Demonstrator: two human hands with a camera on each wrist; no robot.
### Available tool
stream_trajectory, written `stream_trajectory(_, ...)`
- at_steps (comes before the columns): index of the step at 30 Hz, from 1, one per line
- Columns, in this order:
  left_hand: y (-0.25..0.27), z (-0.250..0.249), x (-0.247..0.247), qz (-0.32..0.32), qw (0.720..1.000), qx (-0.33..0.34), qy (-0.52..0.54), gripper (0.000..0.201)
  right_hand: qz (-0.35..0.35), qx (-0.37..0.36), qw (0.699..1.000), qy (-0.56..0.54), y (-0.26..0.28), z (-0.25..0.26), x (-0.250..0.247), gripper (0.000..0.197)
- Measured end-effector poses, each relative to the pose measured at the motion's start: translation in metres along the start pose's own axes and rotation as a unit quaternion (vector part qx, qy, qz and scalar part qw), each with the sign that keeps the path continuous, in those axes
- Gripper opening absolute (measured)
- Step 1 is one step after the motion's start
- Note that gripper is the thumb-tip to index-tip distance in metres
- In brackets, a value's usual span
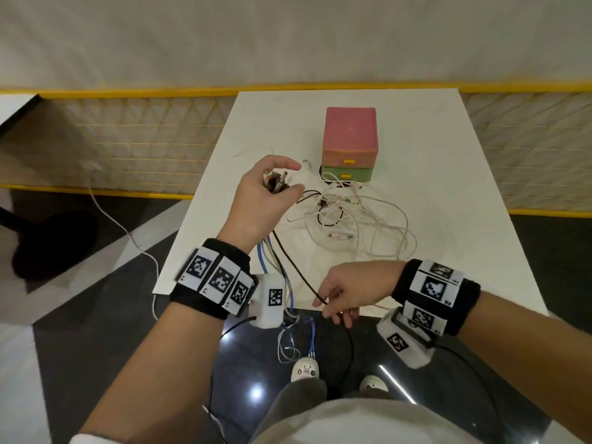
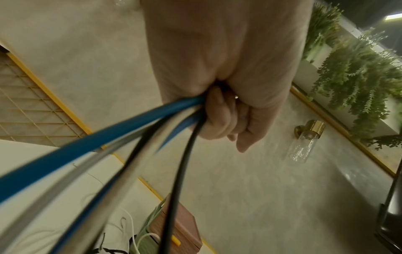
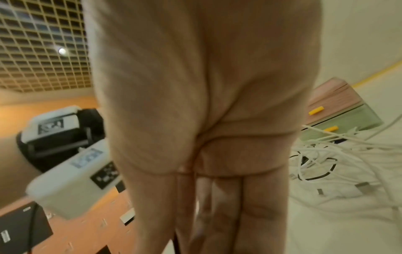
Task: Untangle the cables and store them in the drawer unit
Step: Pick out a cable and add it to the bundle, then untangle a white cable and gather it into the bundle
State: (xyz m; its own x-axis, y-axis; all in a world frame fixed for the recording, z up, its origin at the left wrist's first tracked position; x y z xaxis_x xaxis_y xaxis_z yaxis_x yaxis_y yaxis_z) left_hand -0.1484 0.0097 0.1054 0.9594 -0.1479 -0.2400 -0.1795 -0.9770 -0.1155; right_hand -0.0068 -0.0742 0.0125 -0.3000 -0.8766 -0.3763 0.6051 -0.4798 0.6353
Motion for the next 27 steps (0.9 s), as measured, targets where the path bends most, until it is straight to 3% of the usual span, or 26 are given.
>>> stream_trajectory(4,0.008,-0.006,0.007,0.053,0.998,-0.022,0.007,0.019,-0.135,0.01,0.983,0.122,0.005,0.001,-0.02,0.067)
stream_trajectory(6,0.013,-0.008,0.014,0.09,0.995,-0.033,0.022,0.016,-0.204,-0.029,0.976,0.075,0.007,0.01,-0.029,0.072)
stream_trajectory(8,0.017,-0.009,0.022,0.109,0.993,-0.037,0.036,0.011,-0.237,-0.085,0.968,-0.011,0.005,0.024,-0.03,0.06)
stream_trajectory(11,0.019,-0.011,0.029,0.115,0.99,-0.038,0.075,0.004,-0.244,-0.149,0.958,-0.019,-0.007,0.038,-0.014,0.022)
stream_trajectory(12,0.019,-0.011,0.029,0.104,0.99,-0.036,0.087,0.004,-0.236,-0.153,0.959,-0.014,-0.014,0.035,-0.005,0.019)
stream_trajectory(14,0.017,-0.011,0.024,0.062,0.991,-0.035,0.11,0.009,-0.212,-0.113,0.97,0.035,-0.026,0.015,0.009,0.022)
stream_trajectory(18,0.008,-0.005,0.008,-0.014,0.987,-0.05,0.149,0.013,-0.094,0.042,0.976,0.193,-0.027,-0.04,0.012,0.033)
stream_trajectory(20,0.004,0.0,0.003,-0.033,0.985,-0.065,0.154,0.014,-0.141,0.062,0.972,0.175,-0.02,-0.054,-0.002,0.031)
stream_trajectory(24,-0.001,0.012,0.006,-0.054,0.982,-0.09,0.156,0.017,-0.337,0.064,0.936,0.079,-0.018,-0.066,-0.033,0.023)
stream_trajectory(27,-0.005,0.018,0.011,-0.052,0.982,-0.096,0.155,0.018,-0.287,0.062,0.952,0.087,-0.039,-0.073,-0.032,0.029)
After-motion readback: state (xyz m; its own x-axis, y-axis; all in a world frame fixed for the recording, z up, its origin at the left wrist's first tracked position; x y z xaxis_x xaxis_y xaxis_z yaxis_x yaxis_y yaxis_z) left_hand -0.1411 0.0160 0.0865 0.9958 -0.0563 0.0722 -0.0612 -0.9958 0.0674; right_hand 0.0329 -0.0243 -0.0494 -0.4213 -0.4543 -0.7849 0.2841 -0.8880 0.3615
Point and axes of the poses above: each hand's wrist, its own y-axis away from the middle knuckle, its own x-axis out of the palm, z = x × y, the point moved 3 cm from there along -y, towards the middle knuckle, and after that the axes turned 5 degrees about y, right-handed, at the moved point
